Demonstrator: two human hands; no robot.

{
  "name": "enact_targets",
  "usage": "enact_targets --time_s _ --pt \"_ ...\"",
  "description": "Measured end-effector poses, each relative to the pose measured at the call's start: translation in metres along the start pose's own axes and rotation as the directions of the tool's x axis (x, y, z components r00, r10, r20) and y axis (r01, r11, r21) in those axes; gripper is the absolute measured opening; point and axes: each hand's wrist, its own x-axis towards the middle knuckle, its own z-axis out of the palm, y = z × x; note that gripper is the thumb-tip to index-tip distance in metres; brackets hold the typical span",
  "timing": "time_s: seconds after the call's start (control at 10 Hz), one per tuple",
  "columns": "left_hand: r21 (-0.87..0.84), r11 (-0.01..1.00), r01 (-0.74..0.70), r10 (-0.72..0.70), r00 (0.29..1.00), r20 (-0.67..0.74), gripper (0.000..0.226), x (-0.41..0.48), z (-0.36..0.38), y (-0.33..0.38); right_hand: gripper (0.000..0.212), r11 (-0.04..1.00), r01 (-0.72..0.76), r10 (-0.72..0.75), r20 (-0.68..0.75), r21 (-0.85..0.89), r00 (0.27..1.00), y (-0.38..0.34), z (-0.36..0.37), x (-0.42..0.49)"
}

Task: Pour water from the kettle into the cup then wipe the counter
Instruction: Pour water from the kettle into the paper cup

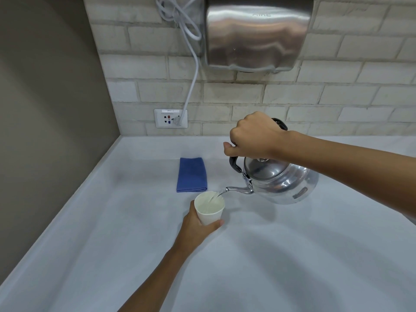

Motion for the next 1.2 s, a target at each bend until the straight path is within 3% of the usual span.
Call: enact_targets --time_s 1.2 --pt "-0.019 1.0 -0.008 0.008 1.0 0.007 0.077 -0.0003 0.0001 -0.0006 0.056 1.0 0.005 -0.005 -0.01 -0.004 1.0 0.0015 0.004 0.0006"
